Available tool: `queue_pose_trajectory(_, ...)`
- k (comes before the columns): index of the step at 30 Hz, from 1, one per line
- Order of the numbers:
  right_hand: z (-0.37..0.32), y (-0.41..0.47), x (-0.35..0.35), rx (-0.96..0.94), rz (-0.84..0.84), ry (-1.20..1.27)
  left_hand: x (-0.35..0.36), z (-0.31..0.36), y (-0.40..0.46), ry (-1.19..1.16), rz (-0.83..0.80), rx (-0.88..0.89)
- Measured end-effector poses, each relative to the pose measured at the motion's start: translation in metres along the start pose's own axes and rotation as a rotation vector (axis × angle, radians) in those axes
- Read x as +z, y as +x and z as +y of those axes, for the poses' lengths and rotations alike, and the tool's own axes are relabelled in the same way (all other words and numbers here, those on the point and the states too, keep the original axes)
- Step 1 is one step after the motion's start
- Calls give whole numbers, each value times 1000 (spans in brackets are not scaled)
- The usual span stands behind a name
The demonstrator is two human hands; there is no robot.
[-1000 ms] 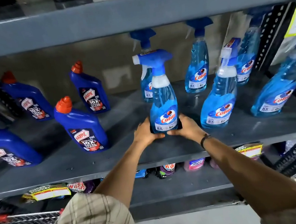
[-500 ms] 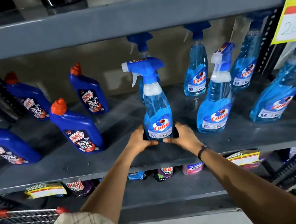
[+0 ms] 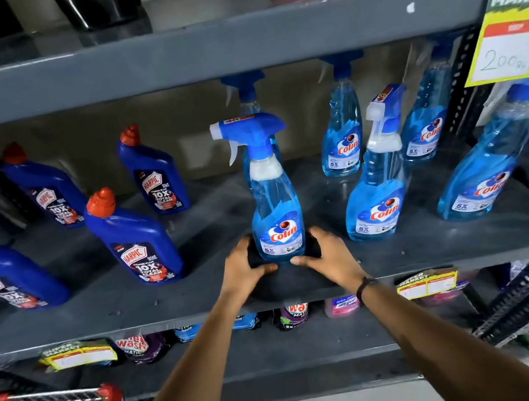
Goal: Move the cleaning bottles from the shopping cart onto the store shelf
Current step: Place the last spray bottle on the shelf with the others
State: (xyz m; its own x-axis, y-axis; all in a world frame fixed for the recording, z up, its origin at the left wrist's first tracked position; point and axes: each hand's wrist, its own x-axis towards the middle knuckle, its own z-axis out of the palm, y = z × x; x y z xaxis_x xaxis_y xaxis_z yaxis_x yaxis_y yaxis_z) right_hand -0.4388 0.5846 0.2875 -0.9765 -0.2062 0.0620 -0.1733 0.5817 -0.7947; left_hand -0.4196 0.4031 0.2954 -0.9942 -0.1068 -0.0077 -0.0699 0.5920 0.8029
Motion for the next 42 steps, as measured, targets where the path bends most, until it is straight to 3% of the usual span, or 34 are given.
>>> queue_pose_trajectory(4,16,-25,-11,7,270,94,20,-3,-38,-53,478,-16)
queue_pose_trajectory(6,24,-38,-19,34,465,121,36,5,-54,-111,550,31)
queue_pose_trajectory(9,42,-51,-38,59,716,88,67,25,-65,-67,299,247)
queue_pose_trajectory(12,60,-53,-65,123,823,164,92,52,-46,-10,38,297)
queue_pose_trajectory(15,70,-39,-85,94,583,262,106,78,-15,-12,-54,236)
queue_pose_trajectory(18,77,-23,-99,78,285,97,117,94,10,-60,-140,184)
queue_pose_trajectory(20,77,-17,-103,81,198,60,120,94,18,-30,-176,151)
queue_pose_trajectory(27,83,-10,-120,83,111,13,132,95,20,37,-105,130)
queue_pose_trajectory(42,87,-8,-134,131,91,86,139,107,22,47,-155,122)
